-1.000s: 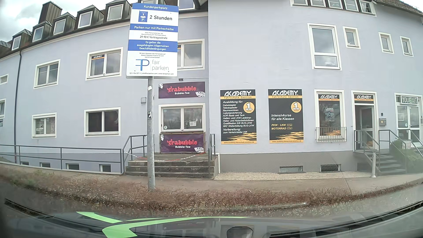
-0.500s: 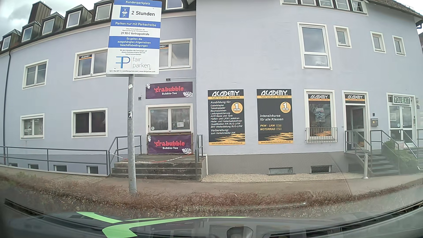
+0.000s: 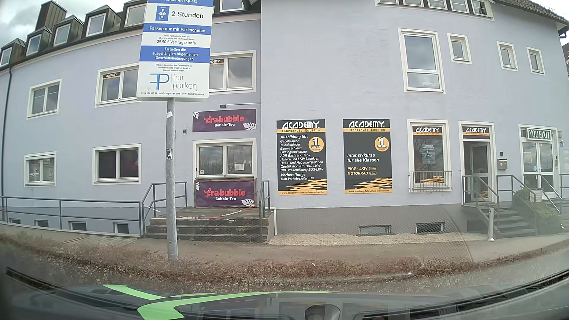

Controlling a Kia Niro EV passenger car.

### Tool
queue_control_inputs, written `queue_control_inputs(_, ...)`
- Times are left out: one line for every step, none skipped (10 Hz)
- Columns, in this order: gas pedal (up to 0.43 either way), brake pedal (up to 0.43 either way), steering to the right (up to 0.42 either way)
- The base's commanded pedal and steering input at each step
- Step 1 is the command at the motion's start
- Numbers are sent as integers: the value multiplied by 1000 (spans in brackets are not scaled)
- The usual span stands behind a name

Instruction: Follow the waypoints while adhering to traffic rules and regulations

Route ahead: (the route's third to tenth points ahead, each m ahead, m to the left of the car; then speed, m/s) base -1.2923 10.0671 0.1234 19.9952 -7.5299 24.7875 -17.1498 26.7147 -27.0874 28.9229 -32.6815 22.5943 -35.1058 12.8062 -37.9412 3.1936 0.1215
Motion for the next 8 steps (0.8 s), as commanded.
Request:
queue_control_inputs(0,43,-119)
queue_control_inputs(0,67,-180)
queue_control_inputs(0,85,-220)
queue_control_inputs(0,85,-253)
queue_control_inputs(0,98,-272)
queue_control_inputs(0,128,-284)
queue_control_inputs(0,146,-287)
queue_control_inputs(0,165,-286)
